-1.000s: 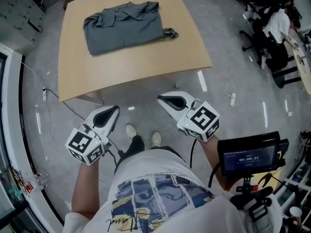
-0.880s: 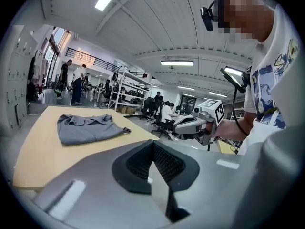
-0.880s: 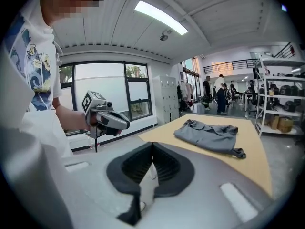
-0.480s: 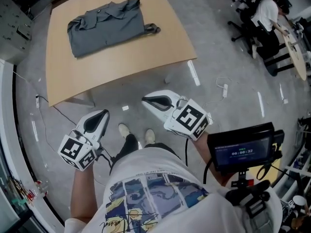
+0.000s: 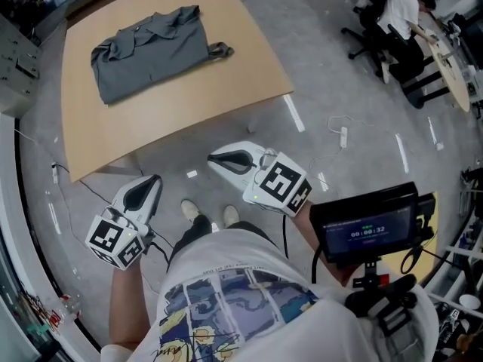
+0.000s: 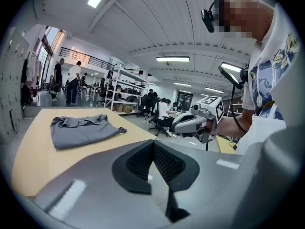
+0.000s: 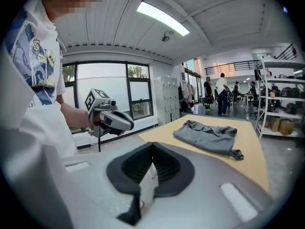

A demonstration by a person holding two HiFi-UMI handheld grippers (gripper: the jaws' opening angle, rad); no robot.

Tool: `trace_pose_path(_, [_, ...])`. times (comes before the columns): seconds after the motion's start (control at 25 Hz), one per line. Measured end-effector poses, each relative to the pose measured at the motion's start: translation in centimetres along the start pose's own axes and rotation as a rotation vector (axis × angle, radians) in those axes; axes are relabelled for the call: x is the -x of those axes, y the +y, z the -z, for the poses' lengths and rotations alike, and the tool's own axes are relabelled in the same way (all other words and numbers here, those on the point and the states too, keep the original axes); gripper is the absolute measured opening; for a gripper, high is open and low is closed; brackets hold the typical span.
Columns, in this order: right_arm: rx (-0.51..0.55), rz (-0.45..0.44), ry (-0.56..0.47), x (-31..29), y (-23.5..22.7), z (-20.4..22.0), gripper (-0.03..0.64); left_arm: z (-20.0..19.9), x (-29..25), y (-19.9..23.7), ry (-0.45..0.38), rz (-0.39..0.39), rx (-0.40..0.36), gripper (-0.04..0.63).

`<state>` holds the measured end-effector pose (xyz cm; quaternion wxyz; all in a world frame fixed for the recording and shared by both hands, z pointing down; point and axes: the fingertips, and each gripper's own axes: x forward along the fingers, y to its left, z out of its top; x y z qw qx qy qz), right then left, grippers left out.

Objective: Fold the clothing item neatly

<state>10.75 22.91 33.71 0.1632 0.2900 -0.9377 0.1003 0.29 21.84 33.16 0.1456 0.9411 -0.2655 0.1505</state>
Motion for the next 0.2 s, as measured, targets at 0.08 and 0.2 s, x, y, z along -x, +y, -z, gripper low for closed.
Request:
trace_pose_path(0.08, [-0.001,0.000,-0.002,0.00,-0.43,-0.17,0.003,-0.15,-0.29,0.27,-0.001,0.003,-0.005,0.006])
trace_pose_path(0.2, [-0.005,-0.002,-0.005,0.01,-0.85,-0.31,0.003,-0.37,-0.57,0.54,0.002,0.001,-0.003,0.006])
